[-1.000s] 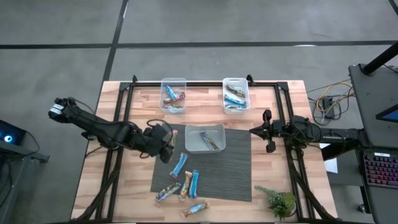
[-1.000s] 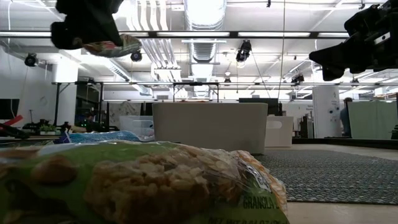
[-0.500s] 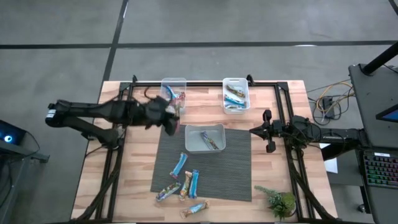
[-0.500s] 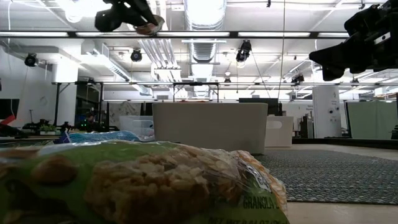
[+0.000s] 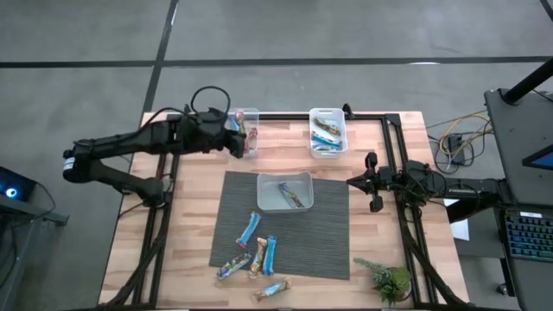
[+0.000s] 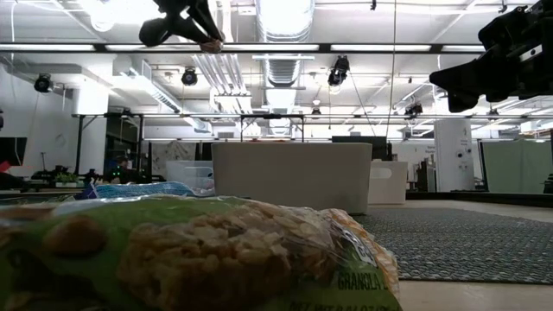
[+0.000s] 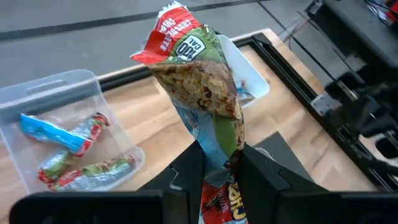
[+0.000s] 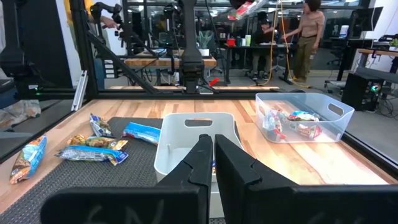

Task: Pick and place Granola Bars by type
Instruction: Put the red granola bar into the transparent bin

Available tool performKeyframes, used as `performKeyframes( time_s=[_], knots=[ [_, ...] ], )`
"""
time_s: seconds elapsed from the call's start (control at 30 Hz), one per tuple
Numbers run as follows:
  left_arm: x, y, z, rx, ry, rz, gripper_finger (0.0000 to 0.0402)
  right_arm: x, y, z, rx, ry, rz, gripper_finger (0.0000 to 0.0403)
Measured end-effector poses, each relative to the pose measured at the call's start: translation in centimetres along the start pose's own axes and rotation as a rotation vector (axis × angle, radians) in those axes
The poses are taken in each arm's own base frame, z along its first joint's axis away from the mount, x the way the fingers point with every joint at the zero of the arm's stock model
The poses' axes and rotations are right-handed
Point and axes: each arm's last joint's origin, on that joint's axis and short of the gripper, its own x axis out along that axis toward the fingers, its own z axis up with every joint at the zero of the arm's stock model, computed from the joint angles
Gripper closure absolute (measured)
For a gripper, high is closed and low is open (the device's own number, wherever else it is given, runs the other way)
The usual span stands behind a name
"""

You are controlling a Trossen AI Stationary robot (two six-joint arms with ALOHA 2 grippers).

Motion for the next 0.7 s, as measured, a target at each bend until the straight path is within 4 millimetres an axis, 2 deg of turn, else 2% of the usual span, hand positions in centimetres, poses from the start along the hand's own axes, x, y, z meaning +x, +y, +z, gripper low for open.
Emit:
performKeyframes(
  time_s=[0.53, 0.7],
  knots=[
    [1.2, 3.7, 3.0, 0.181, -0.029, 0.068, 0.0330, 0.0, 0.0, 0.0, 0.000, 0.000, 0.000, 0.0394],
    [1.7, 4.4, 3.7, 0.179, -0.021, 0.037, 0.0330, 0.0, 0.0, 0.0, 0.000, 0.000, 0.000, 0.0394]
  ],
)
